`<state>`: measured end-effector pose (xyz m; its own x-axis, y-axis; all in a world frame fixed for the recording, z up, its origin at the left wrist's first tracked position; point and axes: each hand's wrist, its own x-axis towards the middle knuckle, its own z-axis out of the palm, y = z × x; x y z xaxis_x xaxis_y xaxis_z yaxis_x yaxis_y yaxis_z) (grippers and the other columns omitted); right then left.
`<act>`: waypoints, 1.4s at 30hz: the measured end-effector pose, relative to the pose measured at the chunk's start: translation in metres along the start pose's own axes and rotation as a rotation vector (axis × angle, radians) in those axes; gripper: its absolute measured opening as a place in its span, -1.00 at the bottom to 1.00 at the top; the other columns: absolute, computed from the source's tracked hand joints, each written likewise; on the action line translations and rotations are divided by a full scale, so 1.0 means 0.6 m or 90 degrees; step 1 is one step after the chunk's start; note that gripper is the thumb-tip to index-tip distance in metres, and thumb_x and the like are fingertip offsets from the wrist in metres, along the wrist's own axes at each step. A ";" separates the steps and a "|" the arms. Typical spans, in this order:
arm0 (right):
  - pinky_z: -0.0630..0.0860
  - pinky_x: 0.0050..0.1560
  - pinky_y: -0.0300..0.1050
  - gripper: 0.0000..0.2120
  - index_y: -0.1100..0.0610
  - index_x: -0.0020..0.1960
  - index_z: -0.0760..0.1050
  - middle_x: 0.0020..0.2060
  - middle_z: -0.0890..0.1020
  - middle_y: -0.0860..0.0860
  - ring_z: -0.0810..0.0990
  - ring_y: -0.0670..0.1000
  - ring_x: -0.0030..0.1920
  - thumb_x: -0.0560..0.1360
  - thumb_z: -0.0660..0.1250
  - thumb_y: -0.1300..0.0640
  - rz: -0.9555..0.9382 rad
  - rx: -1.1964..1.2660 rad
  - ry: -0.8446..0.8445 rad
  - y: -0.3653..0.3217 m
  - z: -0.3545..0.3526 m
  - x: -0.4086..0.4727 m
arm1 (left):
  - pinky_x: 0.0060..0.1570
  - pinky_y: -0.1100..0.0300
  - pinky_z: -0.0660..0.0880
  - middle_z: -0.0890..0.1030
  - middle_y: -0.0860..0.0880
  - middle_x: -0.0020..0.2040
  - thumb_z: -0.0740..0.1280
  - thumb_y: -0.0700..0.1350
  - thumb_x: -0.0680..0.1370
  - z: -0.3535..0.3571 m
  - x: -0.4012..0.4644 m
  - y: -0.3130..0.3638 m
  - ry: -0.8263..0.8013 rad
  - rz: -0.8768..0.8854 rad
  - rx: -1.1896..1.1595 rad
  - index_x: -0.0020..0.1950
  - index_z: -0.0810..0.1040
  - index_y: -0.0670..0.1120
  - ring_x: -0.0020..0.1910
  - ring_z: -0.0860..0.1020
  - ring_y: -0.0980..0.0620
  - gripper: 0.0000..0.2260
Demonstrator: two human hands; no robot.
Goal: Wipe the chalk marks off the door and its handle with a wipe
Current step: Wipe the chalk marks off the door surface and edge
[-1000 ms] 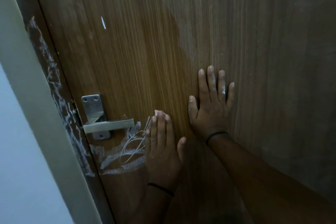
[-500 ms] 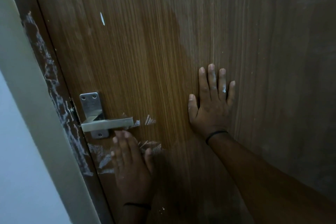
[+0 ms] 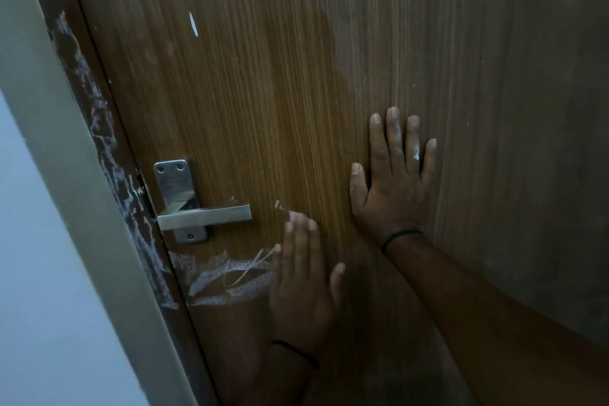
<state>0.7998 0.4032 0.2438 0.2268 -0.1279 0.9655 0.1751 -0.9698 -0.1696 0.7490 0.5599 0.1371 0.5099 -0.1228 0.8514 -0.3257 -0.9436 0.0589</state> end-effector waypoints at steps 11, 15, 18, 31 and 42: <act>-0.08 0.55 0.29 -0.37 0.05 0.61 -0.01 0.60 0.07 0.06 -0.03 0.14 0.60 0.61 0.04 -0.11 0.000 -0.003 0.001 0.001 0.000 0.000 | 0.57 0.01 -0.15 -0.07 -0.22 0.62 0.07 0.10 0.65 -0.054 0.099 -0.057 0.154 -0.230 -0.010 0.60 -0.05 -0.23 0.61 -0.07 -0.15 -0.35; -0.06 0.54 0.31 -0.37 0.06 0.61 0.00 0.61 0.06 0.06 -0.03 0.14 0.61 0.60 0.06 -0.10 0.001 -0.003 -0.007 -0.002 -0.003 0.001 | 0.54 -0.03 -0.08 -0.12 -0.13 0.63 0.06 0.13 0.64 -0.022 0.060 -0.007 0.038 -0.043 0.001 0.61 -0.06 -0.14 0.61 -0.08 -0.09 -0.36; -0.04 0.54 0.32 -0.36 0.06 0.61 0.00 0.61 0.06 0.06 -0.05 0.13 0.61 0.60 0.07 -0.09 0.004 0.001 -0.018 -0.001 -0.004 0.000 | 0.53 -0.04 0.01 -0.06 -0.08 0.63 0.04 0.12 0.65 -0.012 0.052 -0.005 0.025 0.022 0.025 0.61 0.00 -0.11 0.61 -0.04 -0.05 -0.41; -0.03 0.54 0.31 -0.37 0.07 0.61 0.03 0.60 0.09 0.07 -0.01 0.15 0.60 0.60 0.06 -0.10 -0.003 -0.011 -0.006 -0.002 -0.002 0.000 | 0.53 -0.03 0.02 -0.01 -0.08 0.63 0.06 0.09 0.64 0.006 0.005 -0.024 0.020 0.002 0.036 0.60 0.05 -0.10 0.60 0.02 -0.05 -0.42; 0.00 0.53 0.33 -0.37 0.09 0.60 0.06 0.60 0.12 0.09 0.00 0.16 0.60 0.59 0.10 -0.08 -0.002 0.001 0.001 -0.002 -0.006 0.000 | 0.53 -0.09 0.12 0.20 -0.17 0.58 0.10 -0.12 0.65 -0.019 0.021 -0.046 0.110 0.020 -0.011 0.55 0.20 -0.16 0.57 0.16 -0.12 -0.54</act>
<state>0.7963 0.4038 0.2447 0.2255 -0.1254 0.9661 0.1771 -0.9699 -0.1673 0.7556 0.5881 0.1523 0.3546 -0.0965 0.9300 -0.3537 -0.9346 0.0379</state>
